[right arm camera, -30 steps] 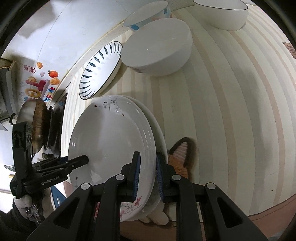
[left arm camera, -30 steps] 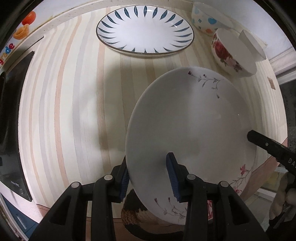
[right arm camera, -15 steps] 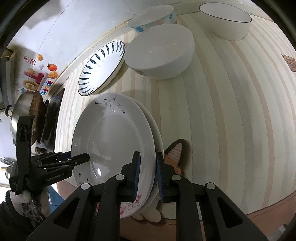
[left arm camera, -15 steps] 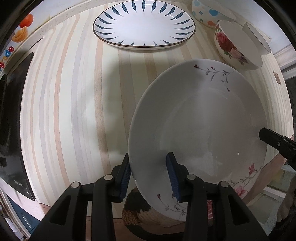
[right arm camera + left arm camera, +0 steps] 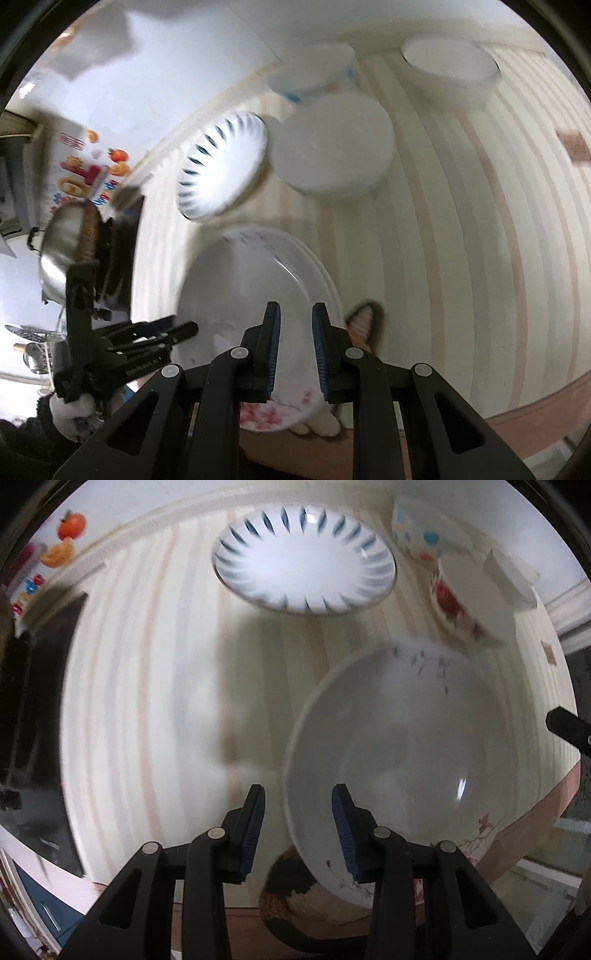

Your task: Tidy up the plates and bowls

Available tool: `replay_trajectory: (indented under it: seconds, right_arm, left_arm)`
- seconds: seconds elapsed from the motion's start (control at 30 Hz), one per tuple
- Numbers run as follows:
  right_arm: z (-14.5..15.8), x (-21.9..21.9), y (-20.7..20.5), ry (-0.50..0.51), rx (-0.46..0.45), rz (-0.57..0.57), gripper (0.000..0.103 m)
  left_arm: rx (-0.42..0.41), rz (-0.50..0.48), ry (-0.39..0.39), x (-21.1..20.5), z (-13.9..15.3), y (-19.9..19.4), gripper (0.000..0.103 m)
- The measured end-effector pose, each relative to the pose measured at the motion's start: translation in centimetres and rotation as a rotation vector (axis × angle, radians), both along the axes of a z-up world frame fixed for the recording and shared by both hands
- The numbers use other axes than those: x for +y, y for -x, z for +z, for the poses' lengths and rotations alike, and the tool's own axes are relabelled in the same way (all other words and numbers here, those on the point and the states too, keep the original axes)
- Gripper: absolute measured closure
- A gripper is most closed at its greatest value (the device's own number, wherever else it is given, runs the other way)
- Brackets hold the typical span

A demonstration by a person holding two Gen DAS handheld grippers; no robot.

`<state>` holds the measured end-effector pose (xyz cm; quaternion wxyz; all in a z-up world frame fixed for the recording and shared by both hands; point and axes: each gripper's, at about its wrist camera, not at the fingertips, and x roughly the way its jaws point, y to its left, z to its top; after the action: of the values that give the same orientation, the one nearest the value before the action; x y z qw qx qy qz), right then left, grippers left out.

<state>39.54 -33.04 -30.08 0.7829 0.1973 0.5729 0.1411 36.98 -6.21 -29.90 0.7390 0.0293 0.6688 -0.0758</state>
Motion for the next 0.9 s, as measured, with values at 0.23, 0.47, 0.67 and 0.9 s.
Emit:
replay_trajectory:
  seconds: [0.23,0.47,0.67,0.9]
  right_arm:
    - [3.2,2.7,-4.8,0.017,-0.057,0.056,0.079]
    - [3.3,5.5,-13.2,0.055,-0.013,0.086,0.067]
    - [-0.7,6.9,-21.1,0.113,0.138,0.098,0.067]
    - [-4.7,7.8,-24.9,0.176,0.247,0.122,0.067]
  left_arm:
    - [-0.133,0.066,0.022,2.1,5.6,-4.4,0.067]
    - [-0.101,0.156,0.085,5.4,4.7,-12.6,0.067]
    - [0.033,0.166,0.095,5.8,0.1,-17.7,0.067]
    - [0.14,0.146,0.124,5.8,-4.3,-20.5,0.068]
